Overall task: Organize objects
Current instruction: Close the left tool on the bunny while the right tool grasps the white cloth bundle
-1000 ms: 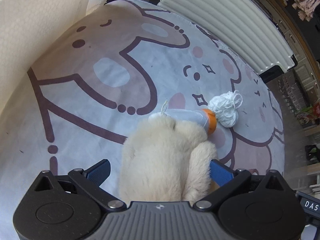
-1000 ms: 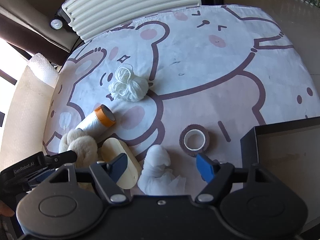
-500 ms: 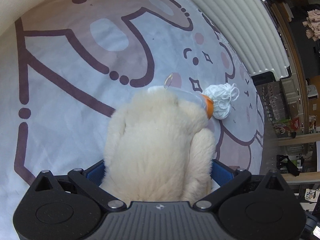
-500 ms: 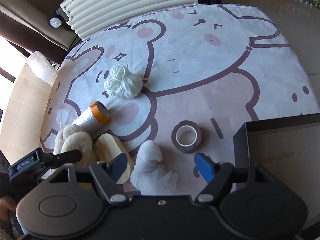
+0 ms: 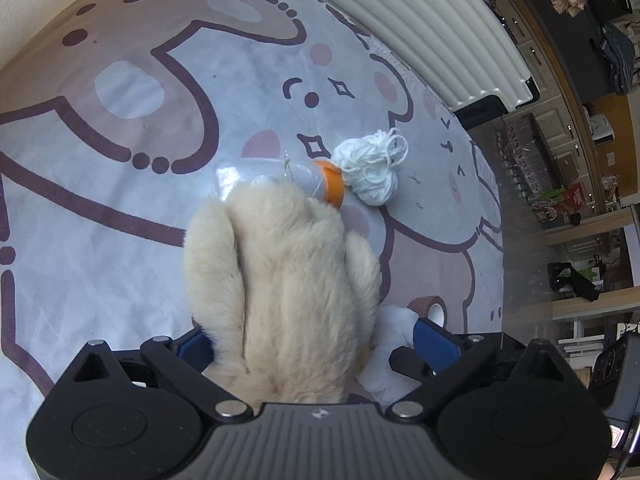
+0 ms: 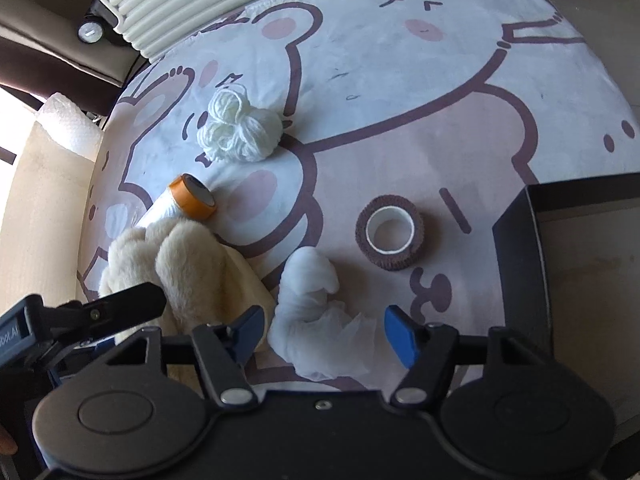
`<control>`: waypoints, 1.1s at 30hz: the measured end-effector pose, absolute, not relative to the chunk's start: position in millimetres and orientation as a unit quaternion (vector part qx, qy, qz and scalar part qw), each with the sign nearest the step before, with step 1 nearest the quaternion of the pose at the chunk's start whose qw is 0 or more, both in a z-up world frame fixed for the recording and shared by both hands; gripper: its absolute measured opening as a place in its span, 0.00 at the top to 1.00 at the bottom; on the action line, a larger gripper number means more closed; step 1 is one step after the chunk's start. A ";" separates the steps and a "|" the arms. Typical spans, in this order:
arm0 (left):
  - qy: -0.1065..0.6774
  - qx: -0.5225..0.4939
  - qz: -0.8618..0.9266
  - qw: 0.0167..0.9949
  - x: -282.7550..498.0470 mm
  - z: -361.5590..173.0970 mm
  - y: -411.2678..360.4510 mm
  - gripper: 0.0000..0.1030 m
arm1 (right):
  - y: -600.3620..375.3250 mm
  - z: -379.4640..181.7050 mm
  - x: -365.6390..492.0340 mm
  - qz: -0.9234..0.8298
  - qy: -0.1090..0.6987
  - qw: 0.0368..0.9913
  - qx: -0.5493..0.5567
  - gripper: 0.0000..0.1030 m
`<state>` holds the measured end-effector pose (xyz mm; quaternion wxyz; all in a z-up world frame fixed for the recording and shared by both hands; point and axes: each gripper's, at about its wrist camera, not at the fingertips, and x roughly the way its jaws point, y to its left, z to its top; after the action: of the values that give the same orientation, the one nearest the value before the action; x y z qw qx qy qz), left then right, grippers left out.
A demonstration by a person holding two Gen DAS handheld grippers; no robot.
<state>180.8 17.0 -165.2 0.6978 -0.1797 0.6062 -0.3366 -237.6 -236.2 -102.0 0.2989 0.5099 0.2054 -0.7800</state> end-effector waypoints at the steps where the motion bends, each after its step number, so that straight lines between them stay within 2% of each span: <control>1: 0.608 -0.168 -0.335 0.700 180.0 -165.4 14.8 0.05 | -235.6 -104.5 -238.9 -0.778 0.201 0.297 0.515 0.36; 4: 0.612 -0.136 -0.334 0.704 178.7 -166.4 7.9 0.05 | -234.4 -112.6 -242.8 -0.770 0.182 0.297 0.535 0.38; 6: 0.613 -0.119 -0.332 0.706 177.8 -167.4 4.2 0.05 | -235.0 -117.2 -242.9 -0.763 0.175 0.302 0.544 0.46; 7: 0.614 -0.114 -0.330 0.708 177.5 -167.9 2.9 0.05 | -236.2 -119.4 -242.1 -0.760 0.176 0.304 0.546 0.53; 10: 0.616 -0.108 -0.321 0.711 178.3 -169.8 1.5 0.05 | -236.3 -118.4 -241.5 -0.761 0.173 0.314 0.541 0.68; 17: 0.625 -0.126 -0.285 0.715 182.3 -176.1 6.1 0.07 | -231.5 -108.2 -246.4 -0.770 0.169 0.315 0.528 0.71; 19: 0.630 -0.128 -0.264 0.719 183.9 -177.4 8.8 0.31 | -229.8 -106.5 -246.9 -0.772 0.171 0.314 0.525 0.71; 23: 0.636 -0.120 -0.261 0.716 182.0 -177.5 7.8 0.36 | -227.6 -106.3 -247.6 -0.775 0.178 0.310 0.521 0.71; 29: 0.632 -0.103 -0.268 0.720 178.0 -172.0 3.9 0.49 | -226.9 -105.1 -246.0 -0.774 0.183 0.314 0.519 0.71; 33: 0.624 -0.089 -0.269 0.728 175.8 -163.3 3.0 0.50 | -227.2 -101.6 -242.7 -0.774 0.186 0.319 0.515 0.72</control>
<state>175.8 3.0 -163.3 0.7282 -0.0889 0.6238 -0.2695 -242.7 -227.2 -101.6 0.3190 0.5150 0.1858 -0.7736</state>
